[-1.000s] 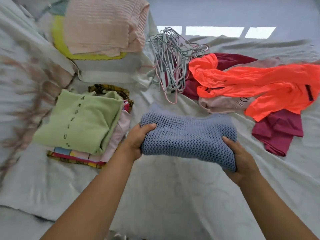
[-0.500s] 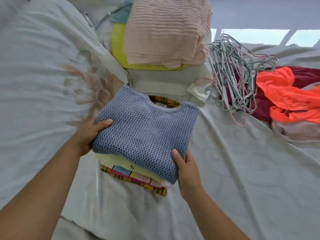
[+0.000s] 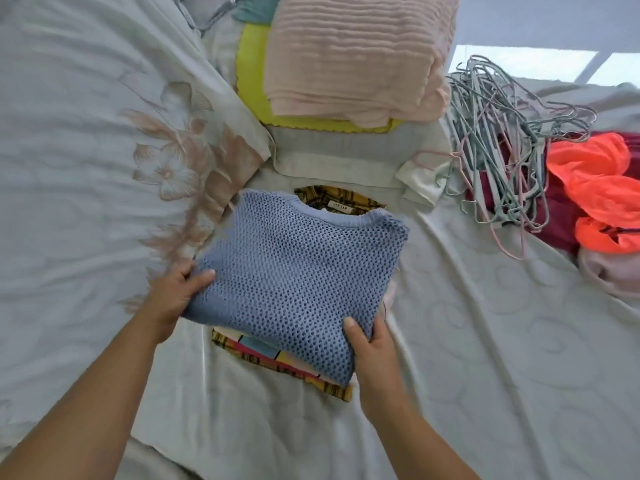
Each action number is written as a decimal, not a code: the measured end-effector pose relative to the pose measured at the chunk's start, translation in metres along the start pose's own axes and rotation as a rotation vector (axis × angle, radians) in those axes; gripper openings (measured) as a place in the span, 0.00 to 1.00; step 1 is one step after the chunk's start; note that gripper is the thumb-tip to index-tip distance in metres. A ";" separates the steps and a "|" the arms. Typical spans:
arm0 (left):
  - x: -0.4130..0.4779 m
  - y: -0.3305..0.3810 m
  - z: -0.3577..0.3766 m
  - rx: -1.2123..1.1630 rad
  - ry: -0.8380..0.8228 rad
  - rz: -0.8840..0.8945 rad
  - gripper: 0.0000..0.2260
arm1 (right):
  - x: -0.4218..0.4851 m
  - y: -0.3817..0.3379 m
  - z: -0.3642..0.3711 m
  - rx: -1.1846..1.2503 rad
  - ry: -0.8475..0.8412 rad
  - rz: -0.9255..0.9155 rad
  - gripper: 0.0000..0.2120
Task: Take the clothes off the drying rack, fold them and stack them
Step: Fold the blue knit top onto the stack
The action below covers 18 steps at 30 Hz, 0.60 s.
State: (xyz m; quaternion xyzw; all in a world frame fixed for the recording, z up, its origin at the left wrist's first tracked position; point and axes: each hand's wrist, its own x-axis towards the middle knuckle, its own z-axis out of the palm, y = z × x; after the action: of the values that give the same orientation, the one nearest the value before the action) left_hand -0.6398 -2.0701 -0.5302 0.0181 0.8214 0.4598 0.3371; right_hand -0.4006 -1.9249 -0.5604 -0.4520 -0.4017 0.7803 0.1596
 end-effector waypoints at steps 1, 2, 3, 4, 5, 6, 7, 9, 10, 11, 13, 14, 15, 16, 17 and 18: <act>0.000 -0.006 0.003 0.088 -0.025 -0.035 0.12 | -0.001 0.005 -0.002 0.007 0.026 0.037 0.20; 0.001 -0.011 0.007 0.156 -0.005 -0.042 0.14 | -0.001 0.008 -0.005 0.022 0.043 0.077 0.21; 0.002 -0.013 0.013 0.208 0.076 -0.025 0.18 | 0.002 0.010 -0.008 0.034 0.043 0.107 0.21; 0.003 -0.011 0.021 0.249 0.185 0.016 0.22 | 0.005 0.011 -0.009 0.032 0.036 0.119 0.22; 0.002 -0.008 0.031 0.289 0.277 0.068 0.25 | 0.009 0.011 -0.009 0.007 0.033 0.116 0.25; -0.001 -0.004 0.043 0.342 0.314 0.118 0.28 | 0.011 0.010 -0.008 -0.027 0.036 0.105 0.28; -0.004 -0.003 0.056 0.423 0.303 0.144 0.29 | 0.015 0.011 -0.006 -0.068 0.055 0.092 0.30; -0.009 -0.011 0.080 0.639 0.260 0.130 0.27 | 0.020 0.013 -0.001 -0.159 0.106 0.048 0.31; -0.010 -0.014 0.088 0.713 0.254 0.112 0.26 | 0.022 0.015 0.000 -0.207 0.130 0.028 0.31; -0.009 -0.018 0.091 0.748 0.259 0.103 0.26 | 0.024 0.017 0.001 -0.249 0.149 0.016 0.31; -0.005 -0.023 0.090 0.767 0.272 0.092 0.26 | 0.028 0.020 0.001 -0.305 0.162 0.000 0.31; -0.004 -0.023 0.089 0.773 0.275 0.086 0.26 | 0.029 0.021 0.001 -0.317 0.162 -0.007 0.31; -0.003 -0.024 0.089 0.778 0.271 0.079 0.26 | 0.031 0.021 0.000 -0.320 0.164 -0.006 0.31; -0.004 -0.023 0.089 0.785 0.270 0.081 0.26 | 0.031 0.020 0.001 -0.314 0.163 0.004 0.31; -0.004 -0.022 0.089 0.795 0.275 0.084 0.26 | 0.030 0.019 0.001 -0.303 0.154 0.018 0.31; -0.005 -0.021 0.089 0.805 0.279 0.085 0.26 | 0.028 0.017 -0.001 -0.280 0.132 0.037 0.30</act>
State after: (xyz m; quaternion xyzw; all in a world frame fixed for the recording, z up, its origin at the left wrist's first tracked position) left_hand -0.5798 -2.0175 -0.5746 0.1195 0.9716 0.1143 0.1695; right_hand -0.4131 -1.9185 -0.5899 -0.5274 -0.4870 0.6879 0.1068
